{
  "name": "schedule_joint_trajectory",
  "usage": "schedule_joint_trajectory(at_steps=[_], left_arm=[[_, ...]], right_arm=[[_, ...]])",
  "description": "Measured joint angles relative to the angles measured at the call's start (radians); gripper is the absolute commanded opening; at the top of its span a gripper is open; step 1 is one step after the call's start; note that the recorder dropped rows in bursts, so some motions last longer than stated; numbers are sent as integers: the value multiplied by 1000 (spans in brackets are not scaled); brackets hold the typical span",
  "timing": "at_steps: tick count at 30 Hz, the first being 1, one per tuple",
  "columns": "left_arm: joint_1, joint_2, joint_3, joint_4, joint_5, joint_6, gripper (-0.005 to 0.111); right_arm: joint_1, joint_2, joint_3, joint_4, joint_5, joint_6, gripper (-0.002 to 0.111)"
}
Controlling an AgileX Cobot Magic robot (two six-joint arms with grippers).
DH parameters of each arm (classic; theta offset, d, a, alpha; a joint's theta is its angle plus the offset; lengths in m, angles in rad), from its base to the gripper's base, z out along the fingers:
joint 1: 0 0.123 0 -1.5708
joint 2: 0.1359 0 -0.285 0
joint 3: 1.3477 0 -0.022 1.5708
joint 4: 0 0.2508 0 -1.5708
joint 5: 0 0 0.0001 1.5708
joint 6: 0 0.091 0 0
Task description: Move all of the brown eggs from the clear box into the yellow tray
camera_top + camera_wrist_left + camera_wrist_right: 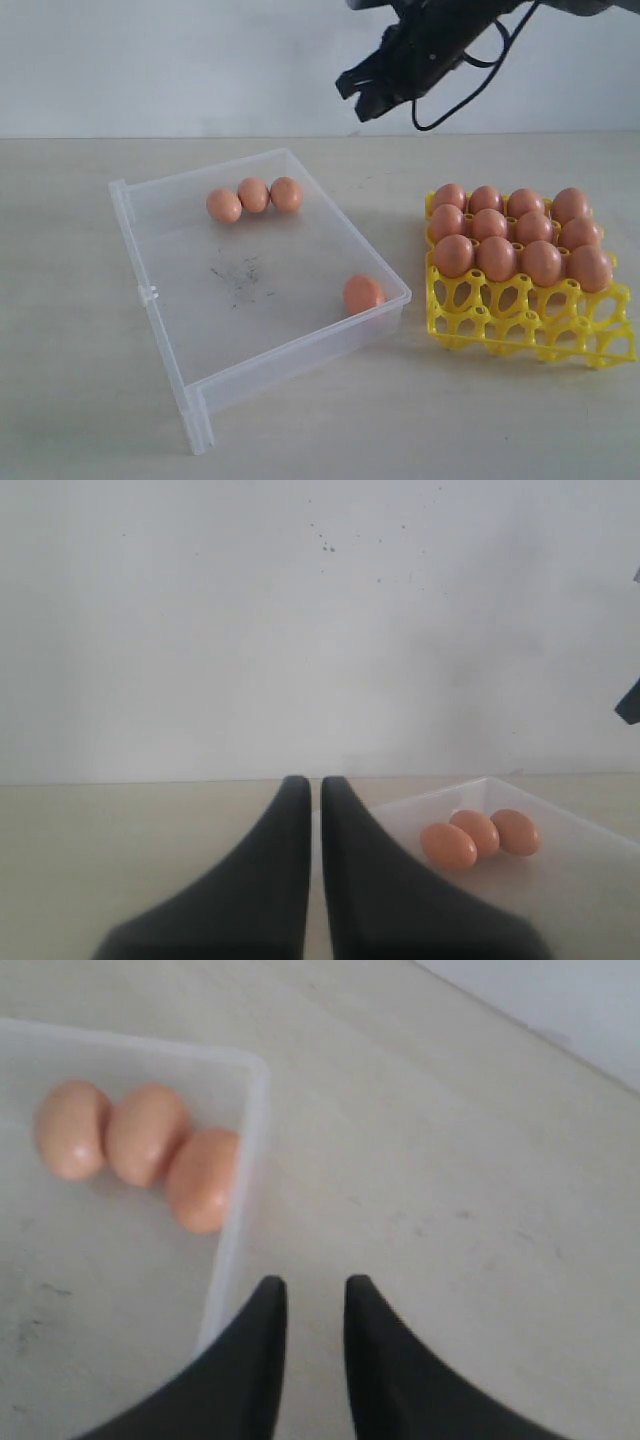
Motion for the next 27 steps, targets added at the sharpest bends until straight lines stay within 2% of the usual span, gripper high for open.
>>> schedule_joint_trajectory(at_steps=[1, 9, 18, 27], left_arm=[[0, 0, 0, 0, 0, 0, 4], [0, 0, 0, 0, 0, 0, 4], [0, 0, 0, 0, 0, 0, 4], [0, 0, 0, 0, 0, 0, 4]], right_arm=[[19, 12, -24, 2, 2, 0, 43], [134, 162, -163, -115, 66, 58, 43], [130, 297, -313, -78, 80, 105, 43], [130, 356, -372, -35, 61, 80, 39]])
